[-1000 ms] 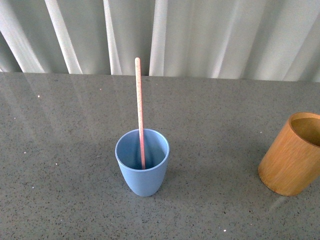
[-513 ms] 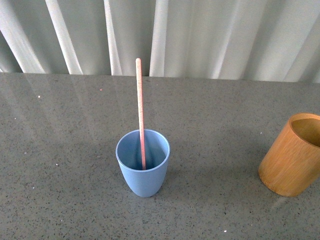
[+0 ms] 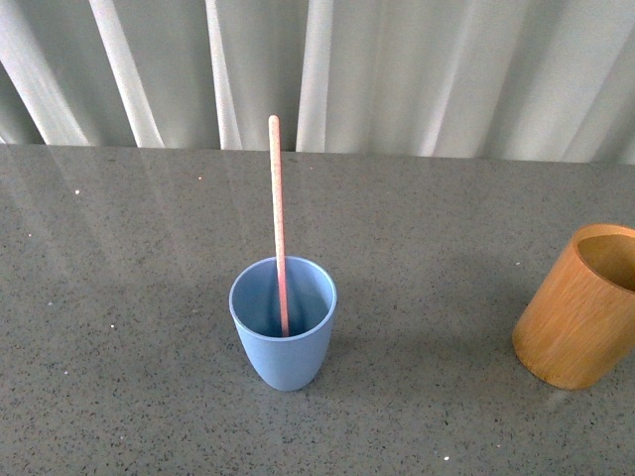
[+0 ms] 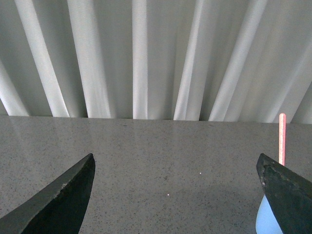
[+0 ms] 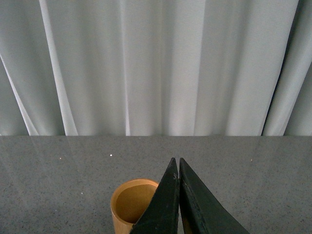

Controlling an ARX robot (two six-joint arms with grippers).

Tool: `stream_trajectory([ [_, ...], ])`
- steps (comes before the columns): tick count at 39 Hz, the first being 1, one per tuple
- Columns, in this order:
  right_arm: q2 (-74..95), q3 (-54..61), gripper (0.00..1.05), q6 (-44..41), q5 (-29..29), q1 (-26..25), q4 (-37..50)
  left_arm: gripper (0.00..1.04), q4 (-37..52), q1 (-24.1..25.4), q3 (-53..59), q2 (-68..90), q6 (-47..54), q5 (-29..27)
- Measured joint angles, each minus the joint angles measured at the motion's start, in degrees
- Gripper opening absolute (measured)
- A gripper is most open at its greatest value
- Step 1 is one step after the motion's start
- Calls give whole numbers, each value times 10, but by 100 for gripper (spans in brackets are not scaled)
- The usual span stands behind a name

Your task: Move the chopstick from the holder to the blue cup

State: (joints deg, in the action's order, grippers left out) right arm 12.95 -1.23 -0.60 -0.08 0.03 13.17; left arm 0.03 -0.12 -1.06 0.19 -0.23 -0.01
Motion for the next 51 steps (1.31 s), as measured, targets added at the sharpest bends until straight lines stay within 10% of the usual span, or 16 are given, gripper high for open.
stream_trajectory([
  [26, -127, 0, 1, 0, 0, 0, -130, 98, 0, 0, 0, 0, 0, 0],
  [47, -127, 0, 94, 0, 0, 0, -131, 98, 0, 0, 0, 0, 0, 0],
  [51, -127, 0, 94, 1, 0, 0, -131, 98, 0, 0, 0, 0, 0, 0],
])
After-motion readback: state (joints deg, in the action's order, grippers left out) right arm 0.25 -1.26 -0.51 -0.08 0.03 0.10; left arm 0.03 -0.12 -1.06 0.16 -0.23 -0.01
